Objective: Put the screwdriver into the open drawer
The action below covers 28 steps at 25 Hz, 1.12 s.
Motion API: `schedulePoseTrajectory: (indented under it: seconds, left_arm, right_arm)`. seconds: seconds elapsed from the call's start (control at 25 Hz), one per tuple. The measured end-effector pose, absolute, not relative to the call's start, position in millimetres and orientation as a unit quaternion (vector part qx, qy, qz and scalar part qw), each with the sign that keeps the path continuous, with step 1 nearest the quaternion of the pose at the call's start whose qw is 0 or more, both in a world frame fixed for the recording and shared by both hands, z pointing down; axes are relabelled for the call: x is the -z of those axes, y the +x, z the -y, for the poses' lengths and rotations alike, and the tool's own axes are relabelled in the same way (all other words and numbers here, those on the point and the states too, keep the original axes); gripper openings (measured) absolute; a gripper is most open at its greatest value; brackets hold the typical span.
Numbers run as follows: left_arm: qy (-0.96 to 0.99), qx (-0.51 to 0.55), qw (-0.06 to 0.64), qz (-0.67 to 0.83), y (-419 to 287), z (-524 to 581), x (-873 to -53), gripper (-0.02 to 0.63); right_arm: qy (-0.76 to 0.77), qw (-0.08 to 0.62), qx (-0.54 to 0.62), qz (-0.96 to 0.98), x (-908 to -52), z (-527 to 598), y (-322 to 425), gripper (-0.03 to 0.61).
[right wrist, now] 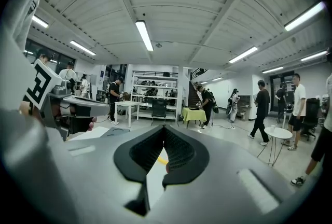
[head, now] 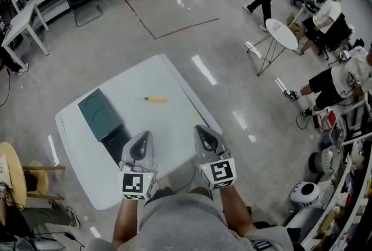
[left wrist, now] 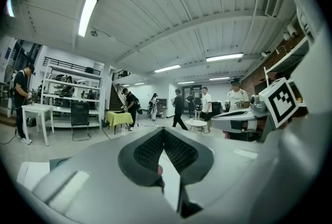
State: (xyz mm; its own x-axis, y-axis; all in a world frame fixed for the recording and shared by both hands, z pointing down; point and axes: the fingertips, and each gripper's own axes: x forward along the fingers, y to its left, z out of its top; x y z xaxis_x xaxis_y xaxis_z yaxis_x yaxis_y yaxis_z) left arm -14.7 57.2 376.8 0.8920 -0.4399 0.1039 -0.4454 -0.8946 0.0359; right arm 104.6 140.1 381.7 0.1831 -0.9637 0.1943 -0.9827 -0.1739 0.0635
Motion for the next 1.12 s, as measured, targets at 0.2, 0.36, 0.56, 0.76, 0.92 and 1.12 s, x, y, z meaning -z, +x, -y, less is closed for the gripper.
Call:
schedulePoseTrajectory:
  seconds: [0.2,0.36,0.56,0.76,0.92,1.12]
  left_arm:
    - [0.974,-0.047,0.031,0.217,-15,-45,-382,0.012]
    - [0.973,-0.049,0.041,0.223,-12,-39,-388,0.012]
    - [0.966,-0.053,0.049,0.247,5,-35,-394,0.012]
    - [0.949,-0.058,0.054,0.305,16,-21,-399,0.012]
    - [0.931,-0.065,0.065,0.353,20,-9,-402,0.012]
    - [0.912,-0.078,0.075,0.396,33,1,-412,0.012]
  right_arm:
    - [0.765,0.088,-0.06,0.635,-387,-125,100,0.003]
    - [0.758,0.092,-0.065,0.643,-392,-115,101,0.003]
    - [0.739,0.092,-0.07,0.664,-400,-99,122,0.003]
    - [0.694,0.099,-0.077,0.709,-410,-69,138,0.003]
    - [0.654,0.101,-0.083,0.745,-413,-43,148,0.003]
    - [0.604,0.108,-0.095,0.784,-426,-19,155,0.003]
